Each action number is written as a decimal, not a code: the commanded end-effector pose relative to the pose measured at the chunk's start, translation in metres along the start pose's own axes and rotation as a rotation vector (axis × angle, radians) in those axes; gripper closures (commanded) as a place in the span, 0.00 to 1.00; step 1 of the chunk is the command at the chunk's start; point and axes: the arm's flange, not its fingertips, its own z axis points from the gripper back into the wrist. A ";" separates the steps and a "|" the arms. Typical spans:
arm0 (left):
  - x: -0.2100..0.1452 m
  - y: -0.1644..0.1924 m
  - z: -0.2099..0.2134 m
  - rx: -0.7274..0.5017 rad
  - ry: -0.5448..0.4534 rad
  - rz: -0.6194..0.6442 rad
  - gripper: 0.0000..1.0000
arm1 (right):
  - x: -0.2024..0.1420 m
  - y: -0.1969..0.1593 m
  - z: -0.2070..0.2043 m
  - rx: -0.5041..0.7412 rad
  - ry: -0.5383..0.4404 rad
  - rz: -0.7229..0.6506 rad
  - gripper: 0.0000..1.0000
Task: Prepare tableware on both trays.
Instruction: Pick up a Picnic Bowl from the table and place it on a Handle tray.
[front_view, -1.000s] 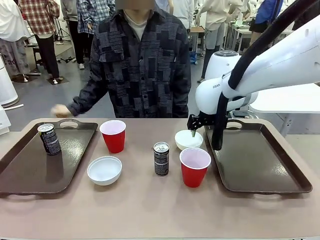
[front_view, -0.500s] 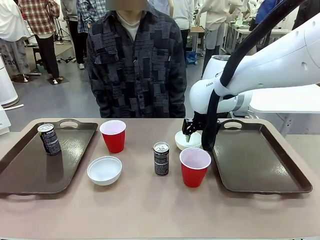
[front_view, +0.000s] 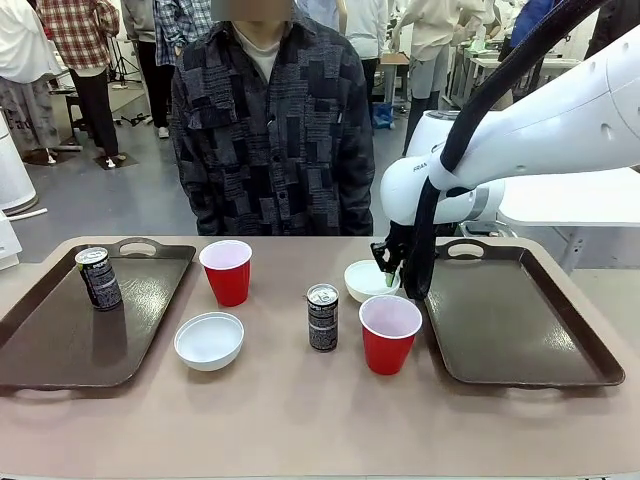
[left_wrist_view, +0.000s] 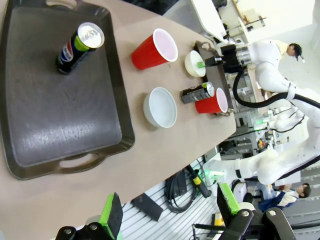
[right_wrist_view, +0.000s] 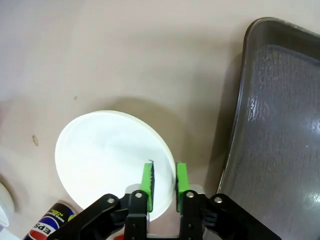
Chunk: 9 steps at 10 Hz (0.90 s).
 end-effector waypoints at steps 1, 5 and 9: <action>0.000 0.000 0.001 -0.009 -0.006 0.003 0.00 | 0.003 0.001 0.006 0.016 0.007 0.001 1.00; 0.000 0.000 0.001 -0.009 -0.006 0.003 0.00 | -0.047 -0.016 0.096 -0.092 -0.059 0.043 0.93; 0.000 0.000 0.001 -0.009 -0.006 0.003 0.00 | -0.126 -0.084 0.197 -0.117 -0.119 -0.057 0.93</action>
